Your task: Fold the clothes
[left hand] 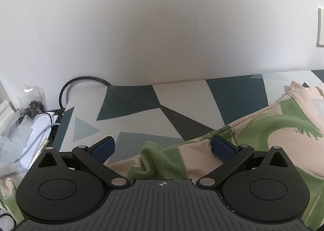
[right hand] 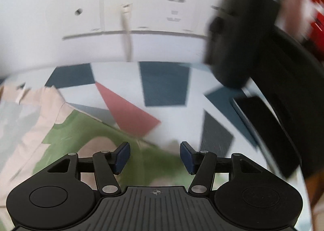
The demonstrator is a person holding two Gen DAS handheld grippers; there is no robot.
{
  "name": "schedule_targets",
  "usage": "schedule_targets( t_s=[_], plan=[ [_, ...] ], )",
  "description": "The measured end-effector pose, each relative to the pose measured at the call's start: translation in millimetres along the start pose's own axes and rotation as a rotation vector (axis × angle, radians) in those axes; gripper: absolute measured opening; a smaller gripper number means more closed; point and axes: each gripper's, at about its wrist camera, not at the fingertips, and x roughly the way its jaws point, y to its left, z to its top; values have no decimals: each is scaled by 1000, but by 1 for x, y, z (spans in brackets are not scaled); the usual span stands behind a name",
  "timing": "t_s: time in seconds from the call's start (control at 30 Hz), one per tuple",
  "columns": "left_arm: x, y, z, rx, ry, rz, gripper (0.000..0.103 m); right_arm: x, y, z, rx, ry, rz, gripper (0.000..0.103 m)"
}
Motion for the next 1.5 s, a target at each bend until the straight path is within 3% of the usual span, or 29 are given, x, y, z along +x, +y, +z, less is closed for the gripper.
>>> schedule_targets(
  t_s=[0.13, 0.2, 0.37, 0.5, 0.57, 0.6, 0.63, 0.67, 0.73, 0.77, 1.03, 1.4, 1.47, 1.5],
  plan=[
    [2, 2, 8, 35, 31, -44, 103, 9, 6, 12, -104, 17, 55, 52],
    [0, -1, 14, 117, 46, -107, 103, 7, 6, 16, -126, 31, 108, 52],
    [-7, -24, 21, 410, -14, -241, 103, 7, 5, 16, -173, 52, 197, 52],
    [3, -39, 30, 456, -4, -333, 102, 13, 2, 17, -149, 48, 229, 51],
    [8, -41, 35, 443, -2, -401, 84, 16, -2, 18, -120, 47, 260, 50],
    [10, -41, 38, 413, 16, -449, 62, 16, -1, 18, -131, 41, 262, 44],
    [11, -41, 41, 376, 41, -493, 45, 15, 0, 19, -142, 40, 277, 34],
    [10, -42, 41, 368, 49, -514, 37, 14, 2, 19, -154, 38, 289, 7],
    [2, -50, 36, 399, 35, -509, 15, 12, 11, 19, -202, 40, 272, 4],
    [-3, -55, 32, 428, 19, -489, 8, 10, 15, 19, -227, 40, 262, 3],
    [-6, -52, 20, 416, -9, -357, 6, 25, 44, 34, -269, -28, 154, 2],
    [1, -47, 23, 349, -9, -275, 6, 47, 82, 55, -356, -94, 98, 2],
    [0, -48, 25, 347, -3, -266, 16, 46, 79, 56, -356, -97, 112, 4],
    [-2, -47, 27, 351, -3, -260, 31, 40, 72, 58, -326, -106, 129, 17]
  ],
)
